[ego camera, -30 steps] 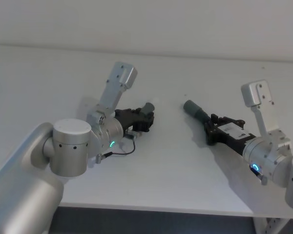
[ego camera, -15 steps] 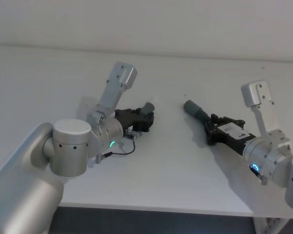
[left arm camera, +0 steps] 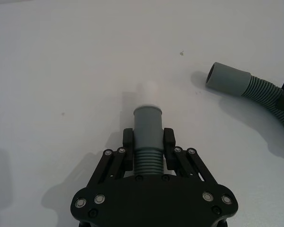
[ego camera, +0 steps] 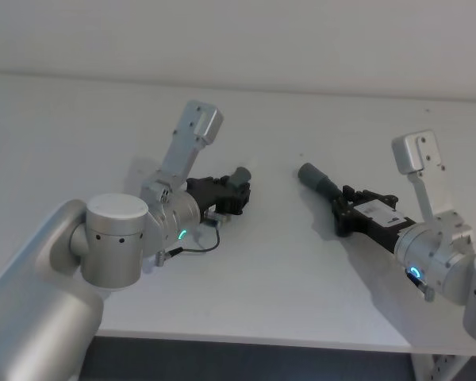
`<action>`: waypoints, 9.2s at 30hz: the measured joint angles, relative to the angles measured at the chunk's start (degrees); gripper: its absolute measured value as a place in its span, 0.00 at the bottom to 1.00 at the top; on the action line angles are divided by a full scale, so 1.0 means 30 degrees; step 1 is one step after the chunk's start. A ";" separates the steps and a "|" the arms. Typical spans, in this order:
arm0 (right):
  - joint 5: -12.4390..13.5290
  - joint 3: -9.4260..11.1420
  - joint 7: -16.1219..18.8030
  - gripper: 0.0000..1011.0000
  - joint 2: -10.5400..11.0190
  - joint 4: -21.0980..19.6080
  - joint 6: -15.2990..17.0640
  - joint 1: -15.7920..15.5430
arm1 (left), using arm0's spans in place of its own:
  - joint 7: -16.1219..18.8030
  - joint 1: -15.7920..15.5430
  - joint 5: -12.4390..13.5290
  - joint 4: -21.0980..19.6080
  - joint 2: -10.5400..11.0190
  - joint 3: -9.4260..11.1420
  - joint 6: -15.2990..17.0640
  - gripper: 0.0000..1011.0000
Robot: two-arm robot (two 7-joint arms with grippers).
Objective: Use both hands to pick up one end of the pipe from the table, align the ends, and insert them.
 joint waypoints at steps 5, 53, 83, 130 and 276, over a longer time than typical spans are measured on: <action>0.0000 0.0000 0.0000 0.22 0.0000 0.0000 0.0000 0.0000 | 0.0000 0.0000 0.0001 0.0000 0.0001 0.0000 0.0001 0.36; 0.0000 0.0001 0.0000 0.22 0.0000 0.0000 -0.0001 0.0000 | -0.0001 -0.0001 -0.0001 -0.0001 0.0001 -0.0002 0.0000 0.36; -0.0070 -0.0424 0.1398 0.21 0.0467 0.1192 -0.1890 0.1056 | -0.0860 -0.1141 0.1038 0.0859 0.0385 0.0786 -0.1542 0.36; 0.0359 -0.0974 0.3834 0.91 0.2106 0.3059 -0.3383 0.3009 | -0.4485 -0.4741 0.6627 -0.0598 0.3526 0.4756 -0.3405 0.36; -0.5165 0.0260 0.6343 0.23 0.8146 0.4851 -2.3652 0.3298 | -0.9711 -0.6759 1.2618 -0.4745 0.7331 0.6897 -0.7463 0.36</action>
